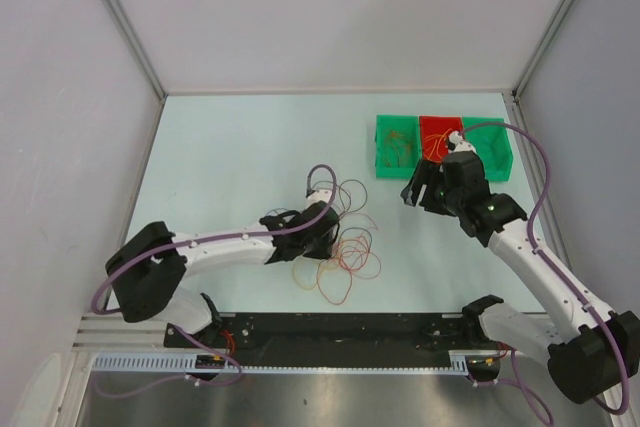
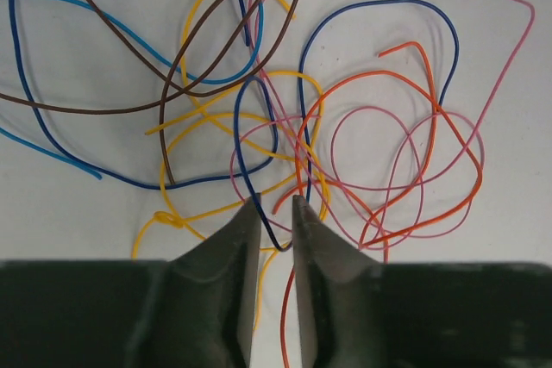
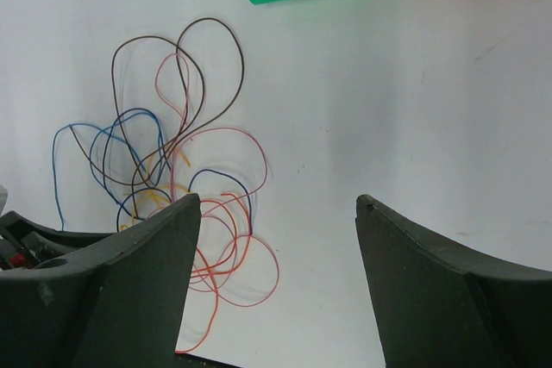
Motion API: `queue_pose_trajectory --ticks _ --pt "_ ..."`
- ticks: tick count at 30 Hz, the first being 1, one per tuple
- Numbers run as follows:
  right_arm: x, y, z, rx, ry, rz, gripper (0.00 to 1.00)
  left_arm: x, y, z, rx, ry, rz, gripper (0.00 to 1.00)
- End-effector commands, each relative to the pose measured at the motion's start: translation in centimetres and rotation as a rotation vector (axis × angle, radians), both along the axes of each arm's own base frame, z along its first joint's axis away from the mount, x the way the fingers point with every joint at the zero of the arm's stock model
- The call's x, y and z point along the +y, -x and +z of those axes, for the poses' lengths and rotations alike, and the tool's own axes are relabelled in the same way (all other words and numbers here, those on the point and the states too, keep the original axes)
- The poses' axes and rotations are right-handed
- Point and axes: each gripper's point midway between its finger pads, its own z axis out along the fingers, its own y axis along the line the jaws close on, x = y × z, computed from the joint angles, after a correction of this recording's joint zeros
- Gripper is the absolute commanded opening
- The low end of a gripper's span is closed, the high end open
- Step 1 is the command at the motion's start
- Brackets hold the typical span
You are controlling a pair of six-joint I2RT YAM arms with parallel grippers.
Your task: Untangle the cables
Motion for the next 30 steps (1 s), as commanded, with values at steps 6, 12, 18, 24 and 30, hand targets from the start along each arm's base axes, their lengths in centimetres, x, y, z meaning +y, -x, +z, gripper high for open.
queue_pose_trajectory --ticks 6,12,18,24,30 --pt "0.2 -0.5 0.6 -0.040 -0.011 0.005 0.77 -1.6 -2.1 4.3 -0.082 0.018 0.012 0.00" --pt "0.5 -0.5 1.3 -0.063 -0.032 0.010 0.77 -1.9 -3.5 14.3 -0.204 0.079 0.002 0.00" --pt "0.7 -0.4 2.9 -0.115 -0.072 0.015 0.77 -2.0 -4.5 28.1 -0.408 0.195 -0.050 0.00" --pt "0.7 0.0 4.5 -0.164 -0.102 0.018 0.77 -1.0 -3.2 41.7 -0.667 0.360 -0.179 0.00" --pt "0.5 0.8 7.6 -0.279 -0.134 0.049 0.80 0.8 -2.2 41.3 -0.738 0.374 -0.199 0.00"
